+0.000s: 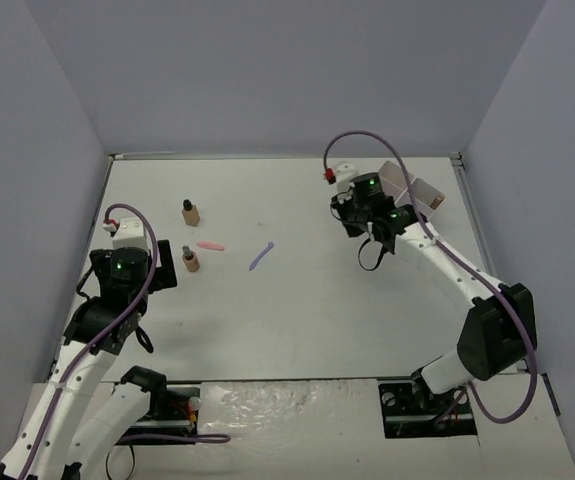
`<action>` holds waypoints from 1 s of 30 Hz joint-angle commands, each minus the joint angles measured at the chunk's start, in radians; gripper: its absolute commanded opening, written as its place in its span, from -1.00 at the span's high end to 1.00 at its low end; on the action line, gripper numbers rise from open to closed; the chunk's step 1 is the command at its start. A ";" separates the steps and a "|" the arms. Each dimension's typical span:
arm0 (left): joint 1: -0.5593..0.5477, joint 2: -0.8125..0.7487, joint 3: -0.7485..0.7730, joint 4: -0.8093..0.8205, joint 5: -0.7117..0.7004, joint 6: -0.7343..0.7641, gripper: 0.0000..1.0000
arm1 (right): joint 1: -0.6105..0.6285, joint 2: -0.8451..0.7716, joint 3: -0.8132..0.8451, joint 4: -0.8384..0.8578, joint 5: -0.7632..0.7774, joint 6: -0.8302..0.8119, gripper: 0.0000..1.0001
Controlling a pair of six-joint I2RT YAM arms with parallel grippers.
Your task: Organize the makeup
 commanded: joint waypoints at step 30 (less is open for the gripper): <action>0.028 -0.007 0.019 0.064 0.015 0.021 -0.94 | -0.268 0.242 -0.034 0.559 0.012 -0.120 0.47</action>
